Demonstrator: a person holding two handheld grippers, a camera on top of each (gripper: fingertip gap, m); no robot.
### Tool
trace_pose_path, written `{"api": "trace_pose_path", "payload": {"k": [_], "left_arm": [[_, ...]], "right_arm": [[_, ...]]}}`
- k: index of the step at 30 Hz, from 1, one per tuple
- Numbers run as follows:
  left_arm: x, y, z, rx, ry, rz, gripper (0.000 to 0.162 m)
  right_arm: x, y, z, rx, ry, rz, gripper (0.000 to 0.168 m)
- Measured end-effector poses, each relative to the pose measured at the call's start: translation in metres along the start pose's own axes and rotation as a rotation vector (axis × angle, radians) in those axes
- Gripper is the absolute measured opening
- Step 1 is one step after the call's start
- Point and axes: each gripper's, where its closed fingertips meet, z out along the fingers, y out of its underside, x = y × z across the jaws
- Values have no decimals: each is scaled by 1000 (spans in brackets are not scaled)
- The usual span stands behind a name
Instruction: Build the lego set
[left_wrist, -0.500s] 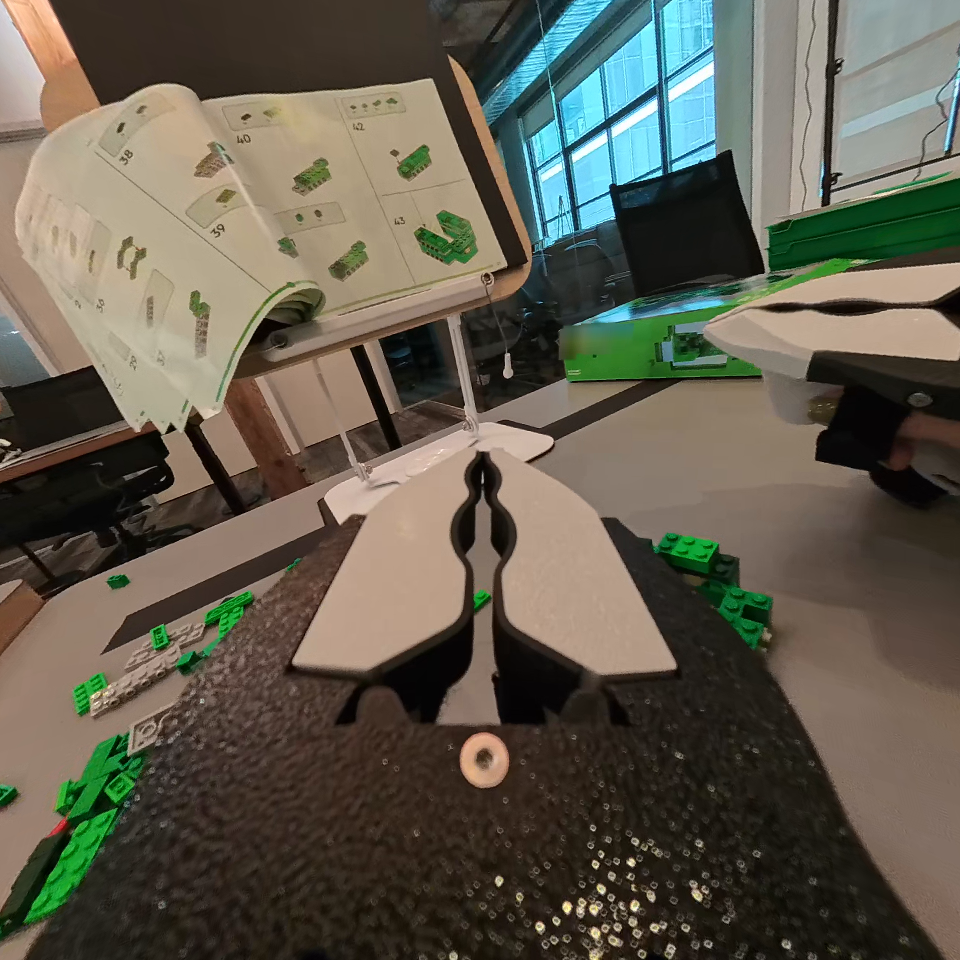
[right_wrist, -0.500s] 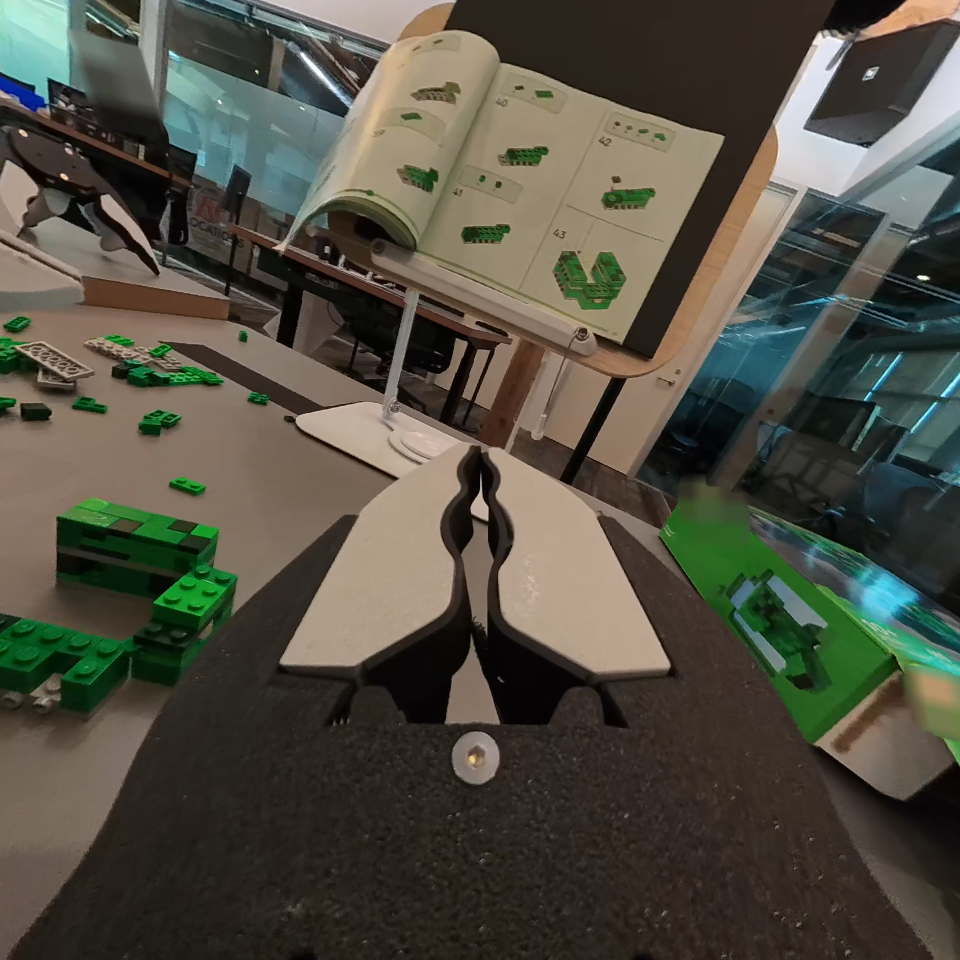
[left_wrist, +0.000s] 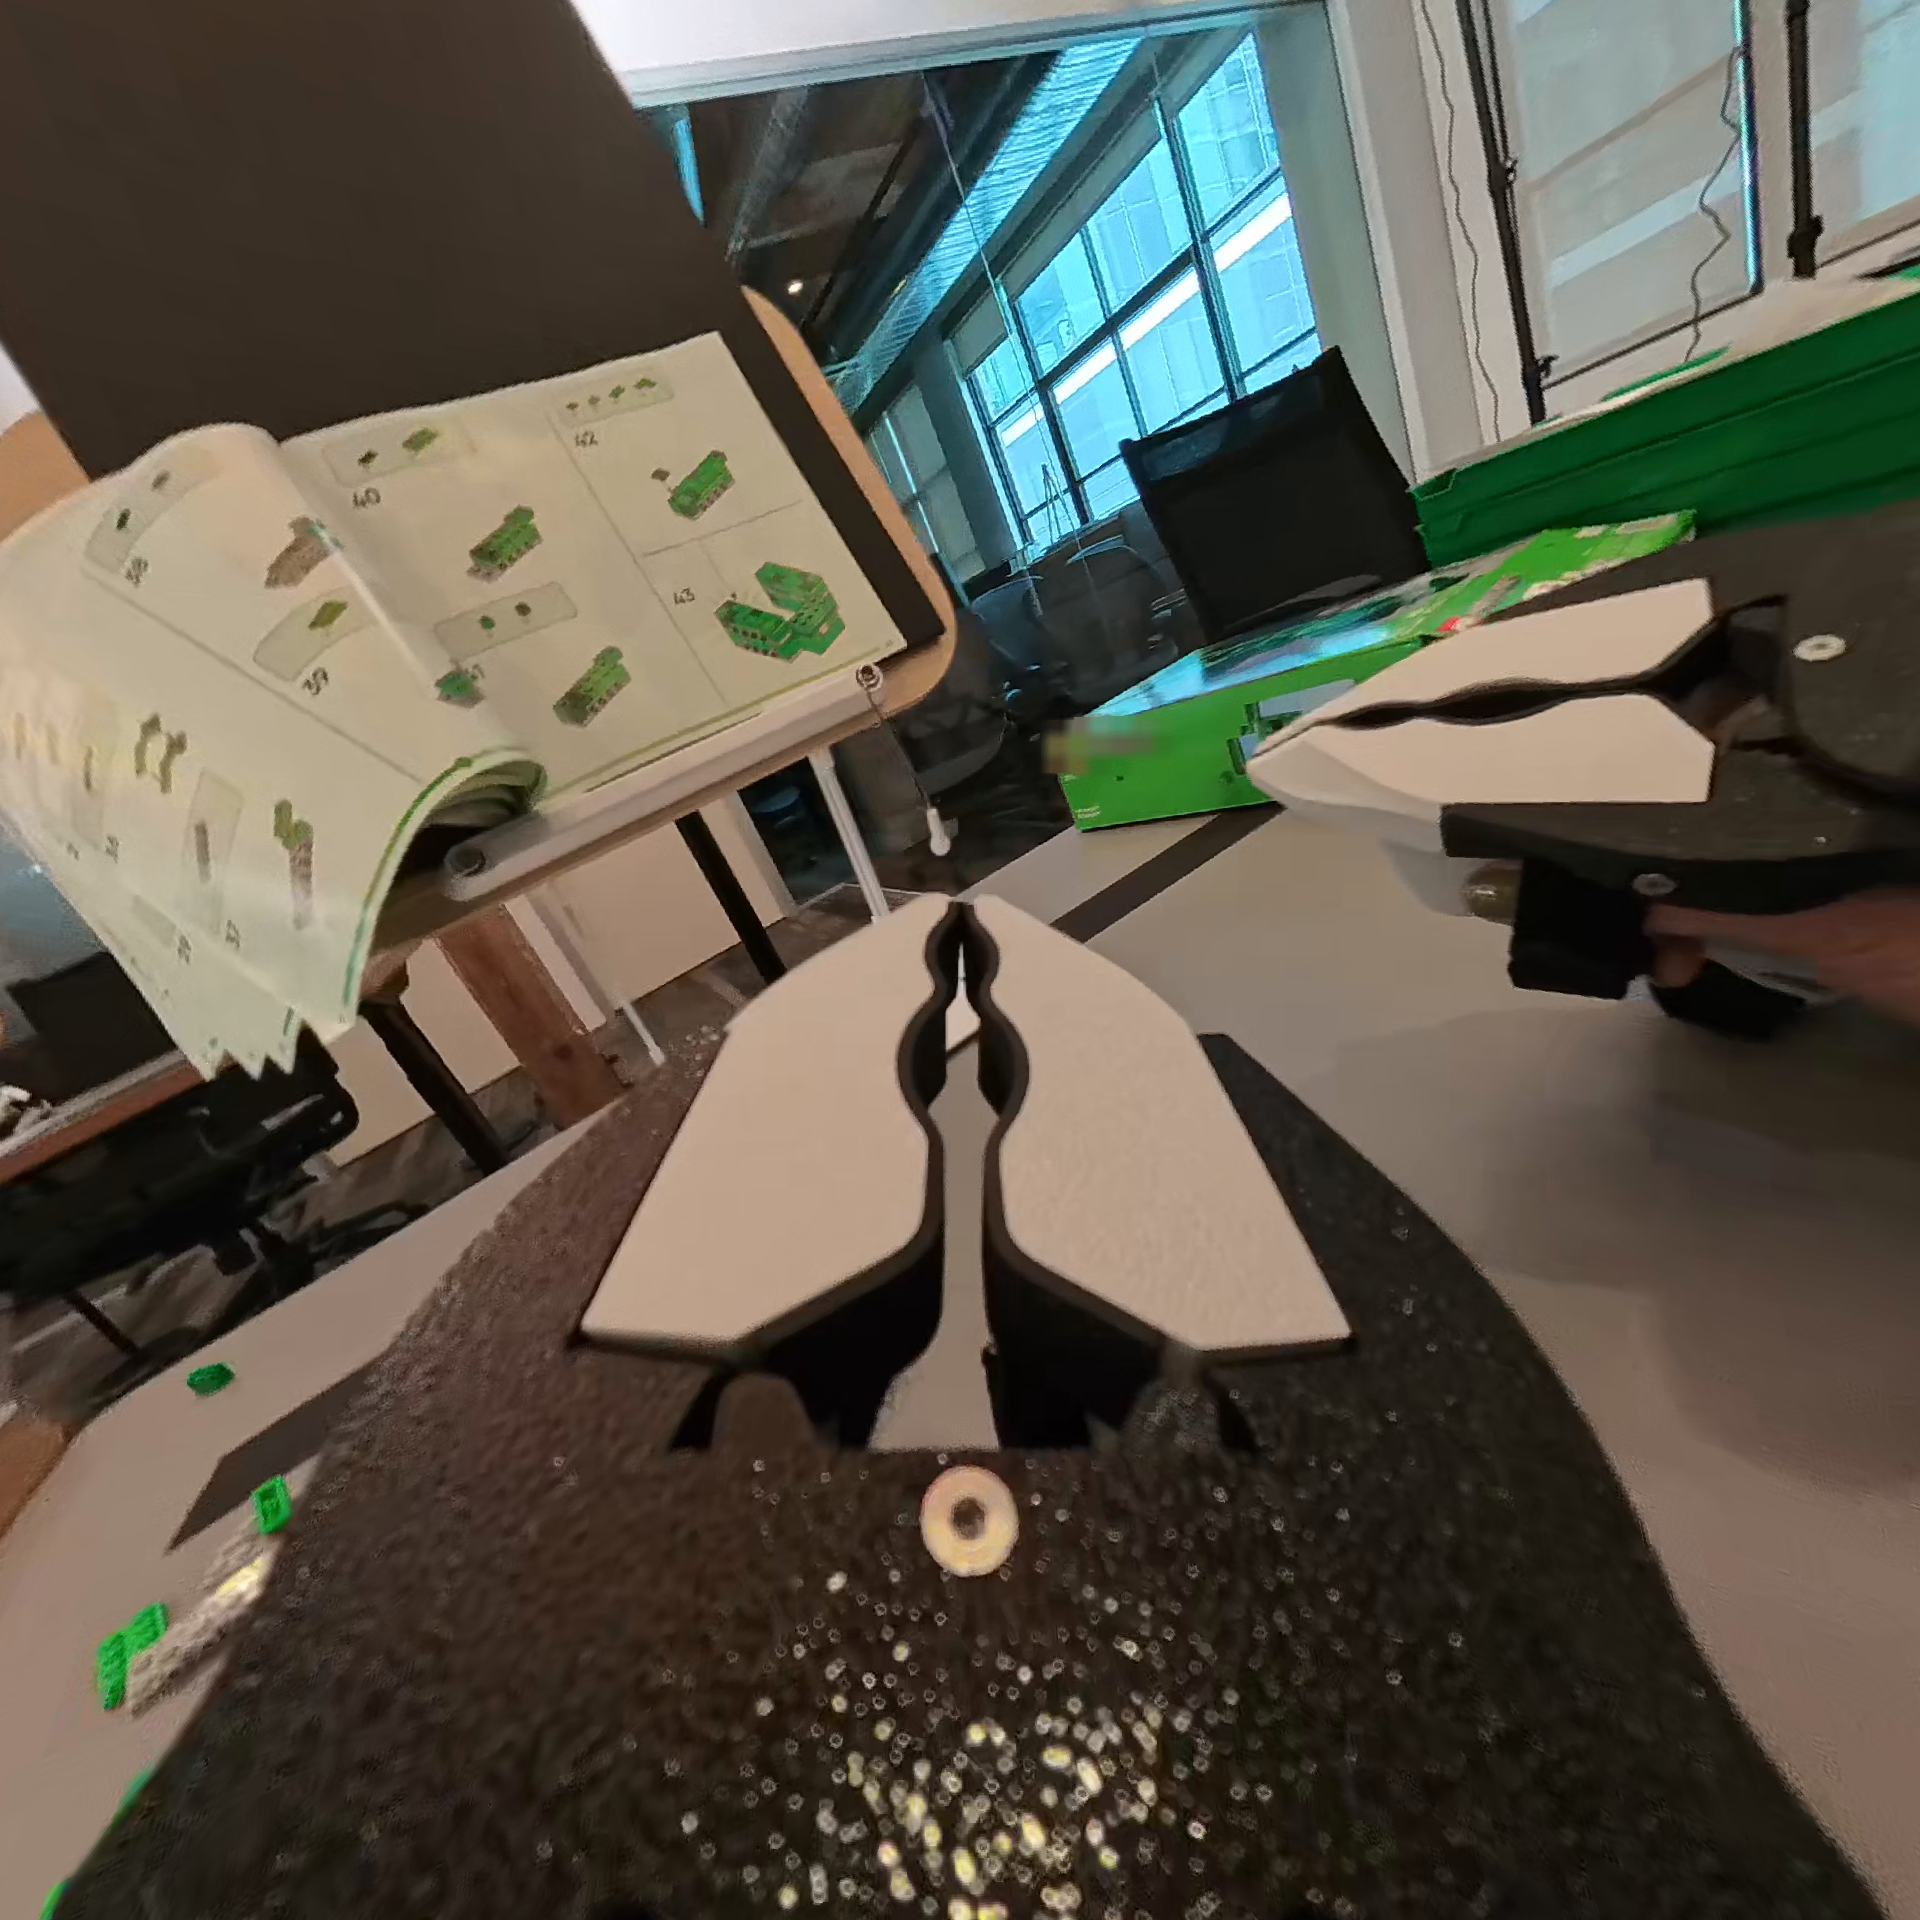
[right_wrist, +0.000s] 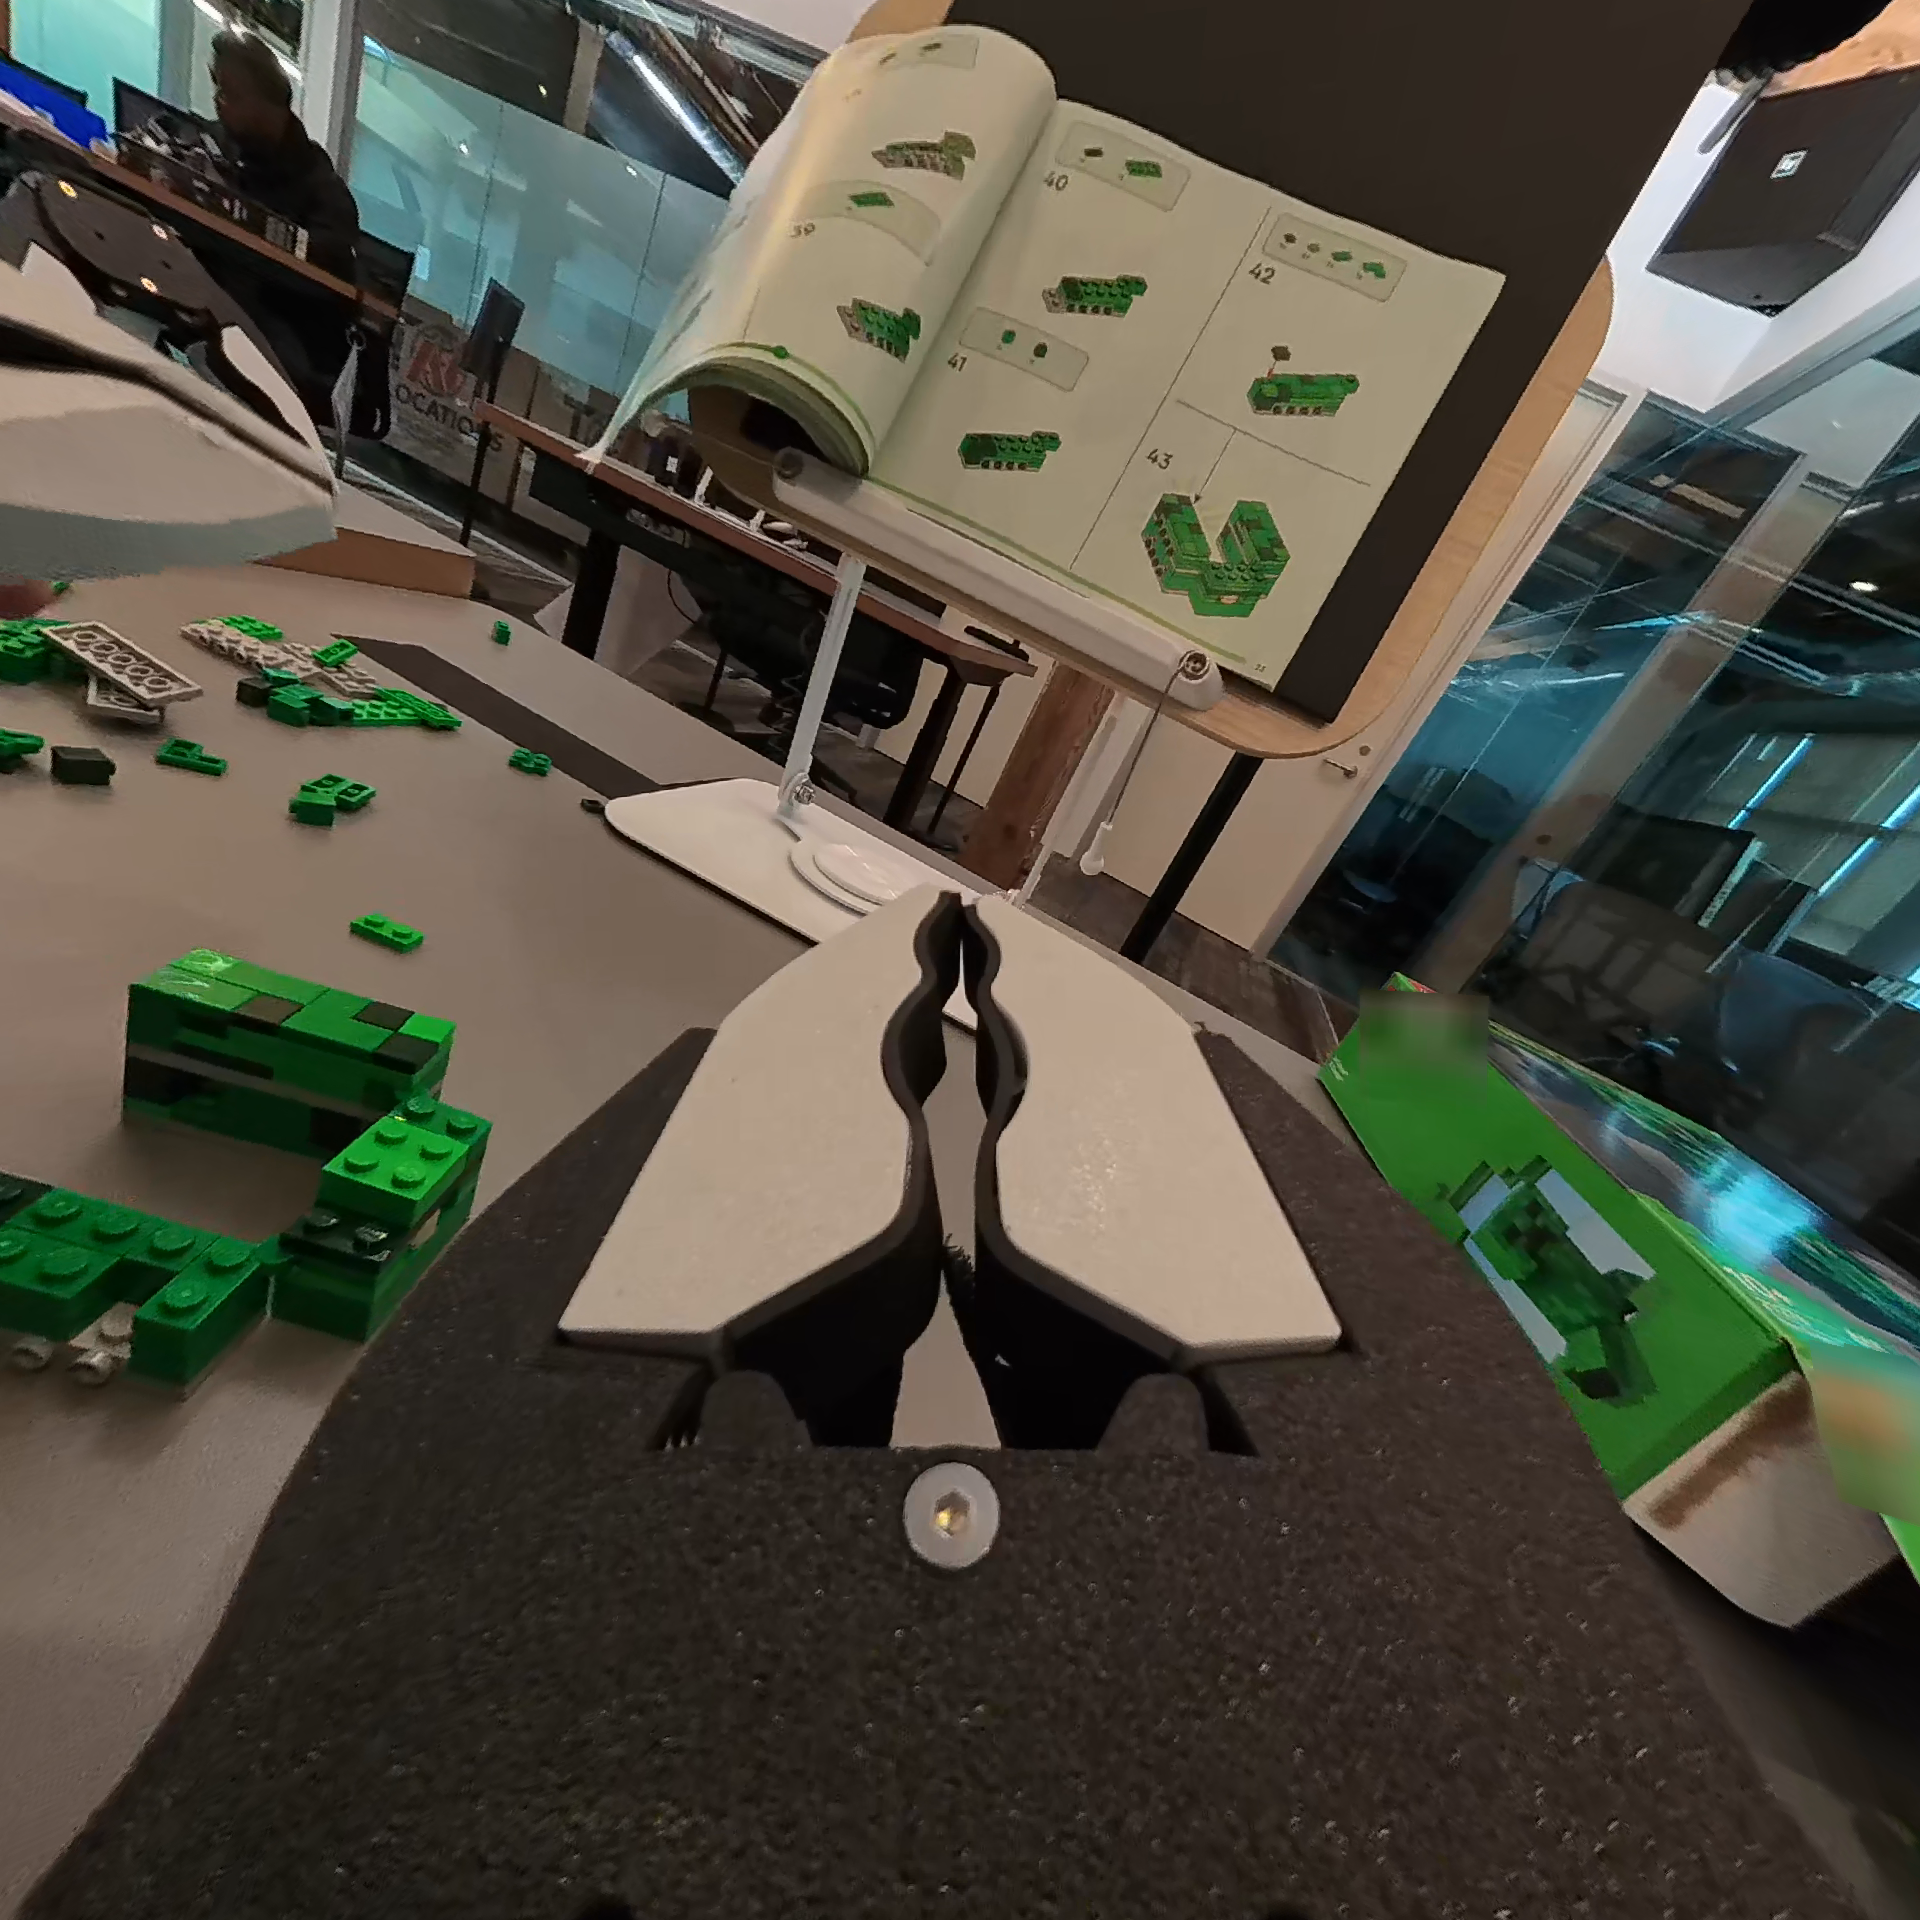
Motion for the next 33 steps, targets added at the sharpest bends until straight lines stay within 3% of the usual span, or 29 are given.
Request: {"api": "trace_pose_path", "payload": {"k": [4,10,18,25,33], "left_arm": [[8,-1,1,-1,26,30,0],[6,2,0,-12,72,-176,0],[-19,7,-9,17,-7,-334,0],[-25,10,-11,19,-37,-339,0],[-34,6,-19,35,-127,-190,2]], "right_arm": [[-1,0,0,1,-7,1,0],[-1,0,0,2,-12,10,0],[-5,-1,0,4,-29,0,0],[-5,-1,0,6,-30,7,0],[-3,-7,0,39,-23,4,0]]}}
